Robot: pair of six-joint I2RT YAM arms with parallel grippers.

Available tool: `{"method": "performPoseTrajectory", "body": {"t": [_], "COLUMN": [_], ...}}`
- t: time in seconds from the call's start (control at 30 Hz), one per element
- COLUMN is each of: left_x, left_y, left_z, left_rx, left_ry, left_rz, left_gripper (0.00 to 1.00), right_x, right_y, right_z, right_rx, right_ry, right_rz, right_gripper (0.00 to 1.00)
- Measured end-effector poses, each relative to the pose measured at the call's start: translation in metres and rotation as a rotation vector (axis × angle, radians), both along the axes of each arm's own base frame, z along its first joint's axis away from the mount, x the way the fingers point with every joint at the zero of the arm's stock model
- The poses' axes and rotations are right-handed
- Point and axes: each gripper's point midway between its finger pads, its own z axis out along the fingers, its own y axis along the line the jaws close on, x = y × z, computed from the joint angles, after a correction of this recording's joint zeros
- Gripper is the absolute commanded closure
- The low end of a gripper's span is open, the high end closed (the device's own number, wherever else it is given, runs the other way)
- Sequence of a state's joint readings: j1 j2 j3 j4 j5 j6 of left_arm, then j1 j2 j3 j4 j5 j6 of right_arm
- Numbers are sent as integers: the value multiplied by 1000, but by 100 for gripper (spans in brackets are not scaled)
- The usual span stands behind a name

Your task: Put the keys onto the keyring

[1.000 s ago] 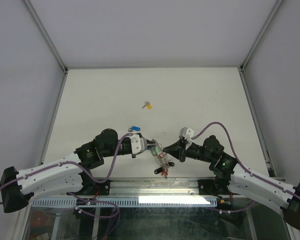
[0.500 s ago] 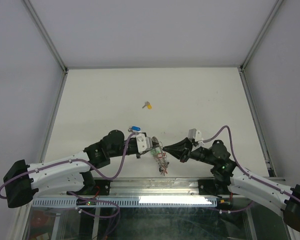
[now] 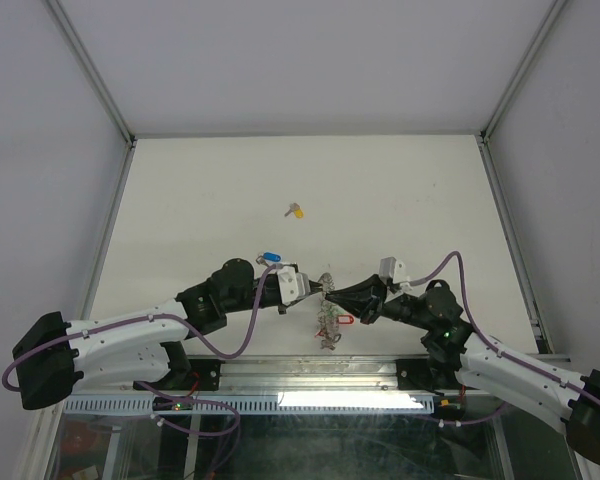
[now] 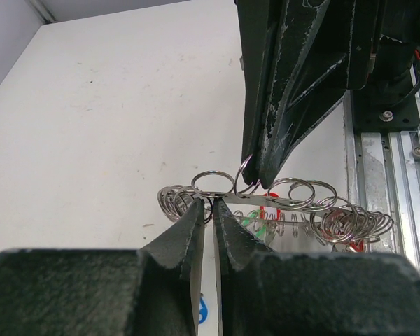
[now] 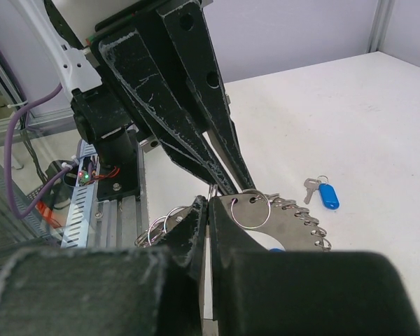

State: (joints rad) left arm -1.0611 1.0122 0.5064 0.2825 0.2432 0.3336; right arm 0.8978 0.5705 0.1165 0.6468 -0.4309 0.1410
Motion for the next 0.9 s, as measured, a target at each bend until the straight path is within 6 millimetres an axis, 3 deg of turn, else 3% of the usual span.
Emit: {"method": "performPoseTrajectory", "body": {"t": [0.73,0.9], "left_x": [3,5], "left_y": [-3,0], "left_z": [10,18], "left_rx": [-25,-50], "left_ry": [-66,-78], "left_rz": [-9,8], "left_gripper": [89,84], "right_x": [8,17], "right_y": [-1,-7], "right_z": [-6,-8], "right_rx": [-61,-71], "right_ry": [-49,-41], "right_rz": [-33,-99], "right_gripper": [100,100]}}
